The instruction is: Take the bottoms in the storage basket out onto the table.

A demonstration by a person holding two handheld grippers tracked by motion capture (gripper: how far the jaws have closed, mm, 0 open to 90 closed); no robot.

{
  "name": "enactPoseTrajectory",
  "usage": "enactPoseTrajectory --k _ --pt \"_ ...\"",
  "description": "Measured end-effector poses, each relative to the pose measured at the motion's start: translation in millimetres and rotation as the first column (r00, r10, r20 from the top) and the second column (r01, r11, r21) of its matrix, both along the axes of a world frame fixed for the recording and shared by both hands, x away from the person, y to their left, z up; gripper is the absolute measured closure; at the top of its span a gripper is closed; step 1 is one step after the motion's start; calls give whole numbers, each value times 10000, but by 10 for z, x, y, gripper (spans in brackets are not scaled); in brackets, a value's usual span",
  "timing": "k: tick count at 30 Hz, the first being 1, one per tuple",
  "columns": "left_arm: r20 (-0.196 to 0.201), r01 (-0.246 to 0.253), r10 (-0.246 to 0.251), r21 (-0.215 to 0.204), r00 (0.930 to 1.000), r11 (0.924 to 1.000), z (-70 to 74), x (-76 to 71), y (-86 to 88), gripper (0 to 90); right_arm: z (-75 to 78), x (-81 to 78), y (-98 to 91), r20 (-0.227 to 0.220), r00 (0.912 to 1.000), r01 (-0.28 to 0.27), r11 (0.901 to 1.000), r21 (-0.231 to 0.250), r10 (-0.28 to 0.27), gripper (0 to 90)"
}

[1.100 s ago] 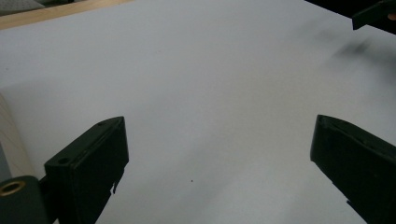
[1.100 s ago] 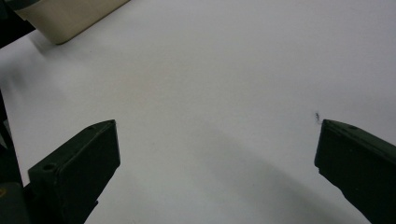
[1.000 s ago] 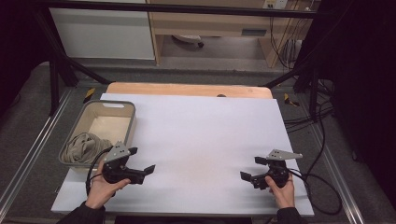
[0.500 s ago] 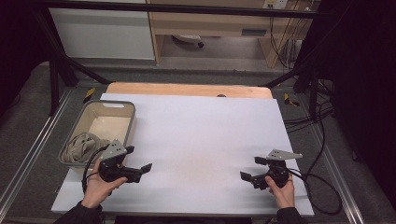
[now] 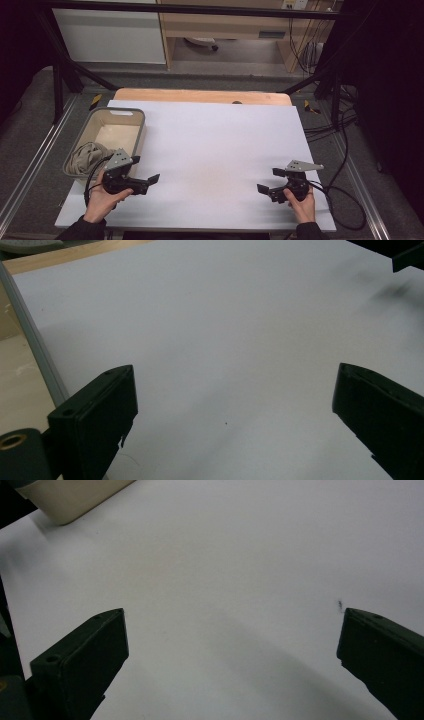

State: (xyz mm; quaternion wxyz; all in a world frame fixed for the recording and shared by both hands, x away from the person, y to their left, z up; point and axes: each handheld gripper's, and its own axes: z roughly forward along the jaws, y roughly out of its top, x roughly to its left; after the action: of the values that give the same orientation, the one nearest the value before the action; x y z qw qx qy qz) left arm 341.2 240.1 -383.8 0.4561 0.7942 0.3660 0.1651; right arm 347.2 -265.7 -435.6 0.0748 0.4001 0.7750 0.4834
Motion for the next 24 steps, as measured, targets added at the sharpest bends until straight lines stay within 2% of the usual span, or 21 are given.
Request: enactPoseTrajectory --k 14,24 --pt "-20 -221 221 -24 9998 9998 69 -3 86 42 1 -2 -1 6 10000 19 10000 -42 -19 5" --pt "-124 -210 212 161 9997 9997 108 7 116 42 2 -5 2 -32 10000 -2 10000 -40 1 5"
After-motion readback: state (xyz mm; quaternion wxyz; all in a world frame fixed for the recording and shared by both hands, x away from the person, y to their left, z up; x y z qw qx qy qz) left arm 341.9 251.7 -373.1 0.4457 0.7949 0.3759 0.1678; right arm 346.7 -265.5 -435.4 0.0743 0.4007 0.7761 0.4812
